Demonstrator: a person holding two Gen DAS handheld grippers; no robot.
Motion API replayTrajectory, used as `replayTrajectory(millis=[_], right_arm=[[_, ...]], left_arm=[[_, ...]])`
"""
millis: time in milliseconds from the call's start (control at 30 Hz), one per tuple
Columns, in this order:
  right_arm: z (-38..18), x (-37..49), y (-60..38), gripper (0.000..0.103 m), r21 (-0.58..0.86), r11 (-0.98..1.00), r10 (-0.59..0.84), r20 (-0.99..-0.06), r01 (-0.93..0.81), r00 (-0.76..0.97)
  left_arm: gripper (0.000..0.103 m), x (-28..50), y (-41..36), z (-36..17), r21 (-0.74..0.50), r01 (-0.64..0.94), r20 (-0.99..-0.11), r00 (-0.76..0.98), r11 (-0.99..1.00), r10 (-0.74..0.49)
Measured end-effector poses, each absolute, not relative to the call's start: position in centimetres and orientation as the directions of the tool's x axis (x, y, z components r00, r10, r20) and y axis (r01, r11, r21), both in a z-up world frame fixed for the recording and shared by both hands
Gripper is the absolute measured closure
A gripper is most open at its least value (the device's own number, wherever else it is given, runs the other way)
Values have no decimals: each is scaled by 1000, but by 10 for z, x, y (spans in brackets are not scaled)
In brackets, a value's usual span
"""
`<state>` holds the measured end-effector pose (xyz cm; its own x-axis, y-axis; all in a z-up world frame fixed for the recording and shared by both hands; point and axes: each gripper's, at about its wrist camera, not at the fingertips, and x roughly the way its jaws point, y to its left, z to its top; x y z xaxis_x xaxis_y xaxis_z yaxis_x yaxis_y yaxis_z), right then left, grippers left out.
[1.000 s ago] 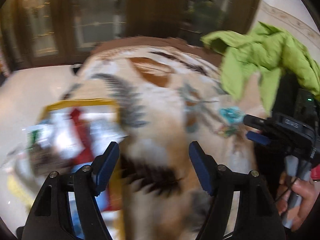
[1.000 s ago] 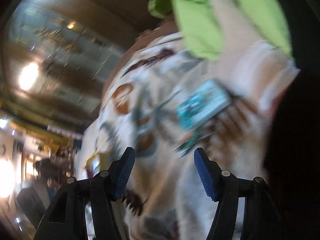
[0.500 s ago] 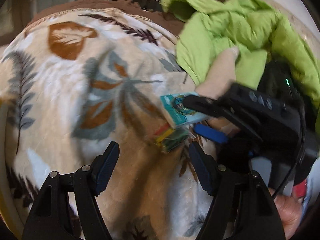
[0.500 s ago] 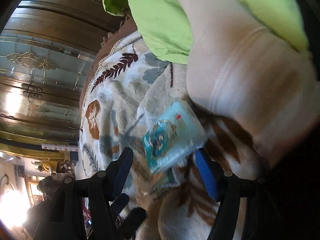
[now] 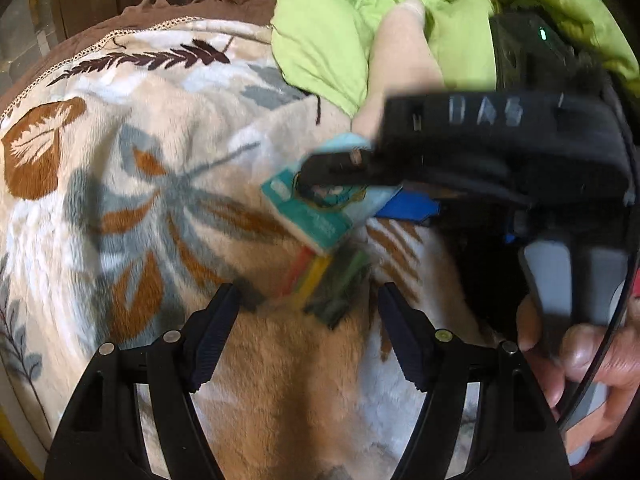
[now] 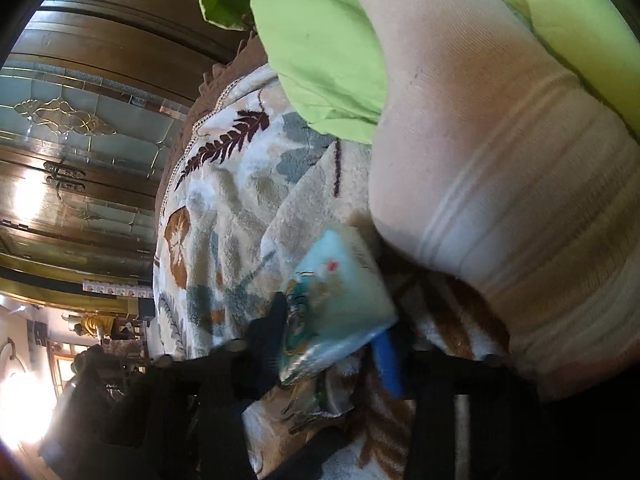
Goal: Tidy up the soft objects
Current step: 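Grasp the colored sticks with the left tool while the right tool grasps the teal cartoon packet, then carry the sticks with the left tool while the right tool carries the teal packet over the box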
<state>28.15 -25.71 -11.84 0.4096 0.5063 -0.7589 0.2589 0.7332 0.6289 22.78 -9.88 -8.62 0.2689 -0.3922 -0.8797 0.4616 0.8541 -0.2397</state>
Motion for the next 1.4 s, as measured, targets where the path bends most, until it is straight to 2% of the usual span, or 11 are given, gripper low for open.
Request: replayTrajectory(millis=[167,200,233,267,300,333,500,667,833,1067,1400], right_arm=[[-118,281,-257,77,625,741,499,-757,244,421],[-118,281,-257,78,624,744,499,-756,238,424],[-116,280,-257,79,625,745,500,-754,233,426],[-114,279,-257,82,630,742,501,-750,231,432],[-112,277,-258,83,631,741,502,-747,229,437],[-110,276,-258,85,631,743,501,-745,224,441],[-99,263,-264,91,655,724,514,-721,216,466],[-76,246,-251,91,713,685,587,-661,148,467],[-62,230,-221,91,778,623,686,-592,78,423],[-58,208,-131,91,844,536,822,-515,-22,241],[-51,199,13,90,811,557,827,-561,-179,32]], left_arm=[[34,236,-104,-90,-188,492,-884,292,850,-364],[46,235,-105,-90,-161,498,-882,314,852,-350],[64,233,-104,-89,-141,498,-881,331,856,-337],[72,233,-102,-88,-154,495,-879,327,855,-348],[86,234,-98,-87,-188,488,-872,316,852,-373],[90,233,-95,-86,-198,478,-869,317,856,-379],[92,223,-71,-81,-245,432,-839,354,868,-414],[92,201,-54,-59,-278,403,-806,396,872,-440],[92,165,-16,-33,-288,316,-793,450,904,-410],[92,99,69,-8,-229,156,-803,529,961,-277],[92,44,180,-6,-130,-118,-824,564,984,-42]])
